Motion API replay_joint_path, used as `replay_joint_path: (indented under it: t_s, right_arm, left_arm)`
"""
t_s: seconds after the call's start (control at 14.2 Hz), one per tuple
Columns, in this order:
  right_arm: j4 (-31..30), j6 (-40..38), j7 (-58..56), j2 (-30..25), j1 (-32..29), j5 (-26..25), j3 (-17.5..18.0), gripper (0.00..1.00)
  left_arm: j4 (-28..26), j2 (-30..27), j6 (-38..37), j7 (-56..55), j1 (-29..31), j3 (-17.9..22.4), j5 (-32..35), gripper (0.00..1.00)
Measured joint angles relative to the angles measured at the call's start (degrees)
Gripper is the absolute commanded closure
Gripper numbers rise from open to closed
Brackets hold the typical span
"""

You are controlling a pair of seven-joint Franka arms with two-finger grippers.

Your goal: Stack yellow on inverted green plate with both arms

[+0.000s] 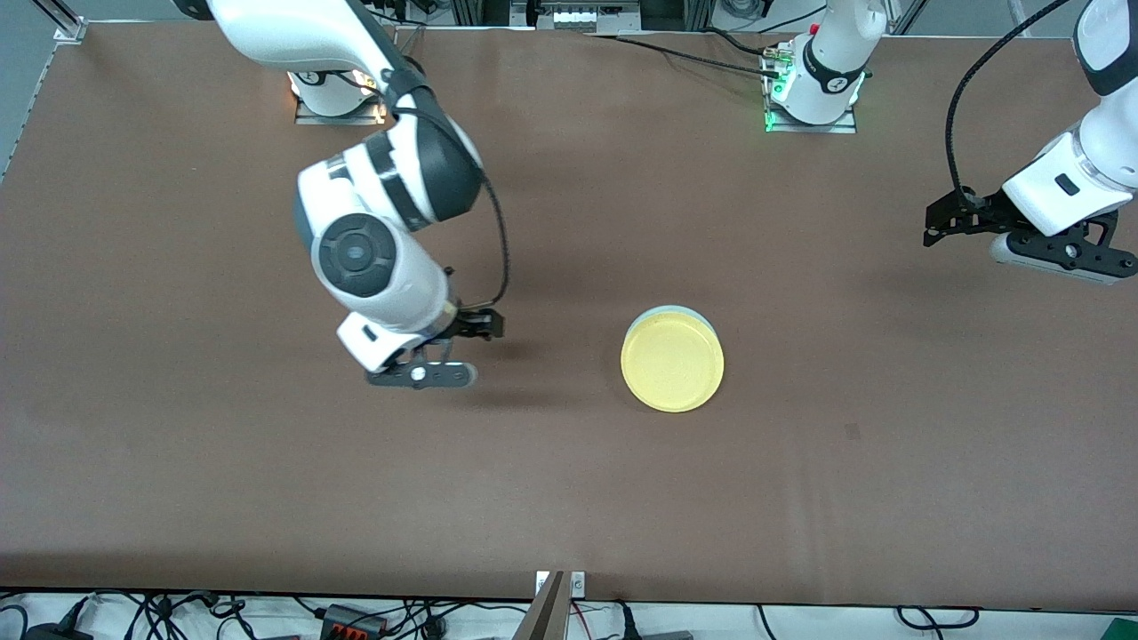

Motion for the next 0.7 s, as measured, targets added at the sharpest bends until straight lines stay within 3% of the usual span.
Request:
replay_joint_path:
  t_s: [0.42,0.56,0.7]
  right_arm:
    - [-0.6,-2.2,-5.4,-3.8,-8.6,-0.1,-0.4,0.00]
    - [-4.9,1.9,-6.1,-6.3,-11.0,-0.7,-0.5,0.00]
    - [-13.2,9.9,-8.6,-11.4,-13.2,-3.3,-0.5,0.00]
  left_arm:
    - [0.0,0.0,-0.2,-0.1,0.0,0.0,0.0,0.00]
    - [0.0,0.0,-0.2,-0.5,-0.1,-0.1,0.0,0.00]
    - [-0.1,0.0,-0.2,-1.1,-0.3,-0.3,0.0,0.00]
